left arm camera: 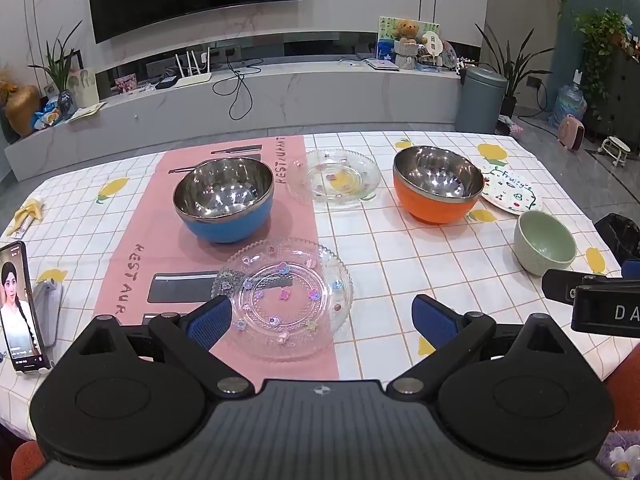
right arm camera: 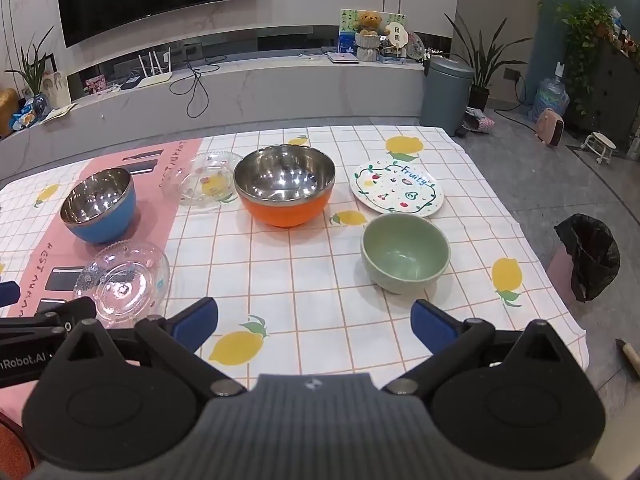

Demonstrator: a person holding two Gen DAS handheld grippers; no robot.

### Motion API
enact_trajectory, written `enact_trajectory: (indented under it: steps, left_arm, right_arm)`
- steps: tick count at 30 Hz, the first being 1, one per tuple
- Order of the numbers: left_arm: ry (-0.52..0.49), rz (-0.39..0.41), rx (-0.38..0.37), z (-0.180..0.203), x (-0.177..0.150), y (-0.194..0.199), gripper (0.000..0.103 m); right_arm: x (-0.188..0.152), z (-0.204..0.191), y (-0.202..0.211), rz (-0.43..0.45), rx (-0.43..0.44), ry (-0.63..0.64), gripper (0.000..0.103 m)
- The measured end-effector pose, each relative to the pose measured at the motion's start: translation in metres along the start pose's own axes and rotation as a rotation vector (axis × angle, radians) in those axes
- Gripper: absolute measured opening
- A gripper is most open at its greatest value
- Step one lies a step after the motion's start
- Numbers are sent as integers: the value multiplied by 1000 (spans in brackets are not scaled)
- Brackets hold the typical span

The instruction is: Organize plates and bowls

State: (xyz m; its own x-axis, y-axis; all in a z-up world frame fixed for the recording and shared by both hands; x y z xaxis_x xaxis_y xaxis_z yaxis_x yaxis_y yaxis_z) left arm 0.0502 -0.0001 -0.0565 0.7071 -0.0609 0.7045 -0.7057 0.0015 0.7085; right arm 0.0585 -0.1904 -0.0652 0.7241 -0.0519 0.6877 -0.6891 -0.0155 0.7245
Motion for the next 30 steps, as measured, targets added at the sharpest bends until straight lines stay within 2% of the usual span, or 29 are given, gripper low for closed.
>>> enact_trajectory:
  steps: [30]
  left_arm:
    - [0,-4,0,0,-1,0,103]
  right_arm:
    - [-2,-3,-1,-7,2,1,100]
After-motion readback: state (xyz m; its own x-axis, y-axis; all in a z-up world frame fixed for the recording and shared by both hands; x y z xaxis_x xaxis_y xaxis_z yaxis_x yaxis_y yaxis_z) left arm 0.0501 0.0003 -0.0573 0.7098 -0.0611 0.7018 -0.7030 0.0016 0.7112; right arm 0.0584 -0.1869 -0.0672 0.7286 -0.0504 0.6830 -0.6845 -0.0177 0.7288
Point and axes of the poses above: each gripper's, at about its wrist camera, not at the fingertips, and y roughly against the way its jaws point, z to its right, x to its top, the point moved 7 cm from there along -y, roughly the way its jaws point, and after that the axes turned 2 degrees about -y, right-handed, at the moved point
